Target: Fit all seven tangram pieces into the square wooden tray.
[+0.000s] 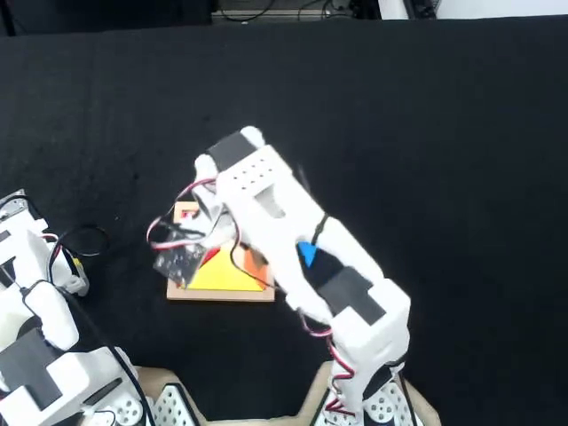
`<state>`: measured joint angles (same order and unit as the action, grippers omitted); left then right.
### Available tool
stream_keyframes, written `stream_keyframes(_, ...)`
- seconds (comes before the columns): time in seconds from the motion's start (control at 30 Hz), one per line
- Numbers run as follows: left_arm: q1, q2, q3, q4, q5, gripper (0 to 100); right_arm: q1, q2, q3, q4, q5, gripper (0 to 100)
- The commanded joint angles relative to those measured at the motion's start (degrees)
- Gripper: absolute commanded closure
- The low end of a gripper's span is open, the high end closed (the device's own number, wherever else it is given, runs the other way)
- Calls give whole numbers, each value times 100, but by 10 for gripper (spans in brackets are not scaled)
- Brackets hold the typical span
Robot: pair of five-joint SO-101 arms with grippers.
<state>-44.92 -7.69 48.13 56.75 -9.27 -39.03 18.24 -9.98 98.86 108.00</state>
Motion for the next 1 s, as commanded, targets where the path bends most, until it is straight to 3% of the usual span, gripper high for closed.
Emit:
stream_keyframes(0.0,-163,-53,-4,-79,0,894,-211,-110,-22,-18,290,988)
stream_keyframes(0.5,-163,-53,4,-79,0,895,-281,1596,-1437,-88,273,988)
stream_keyframes(0.67,-163,-53,4,-79,0,895,-334,1604,-1508,-211,-466,983)
stream_keyframes(0.8,-163,-53,4,-79,0,895,-352,1596,-1508,-237,-615,977)
stream_keyframes(0.97,-163,-62,13,-79,0,894,-369,1604,-1508,-202,-765,793)
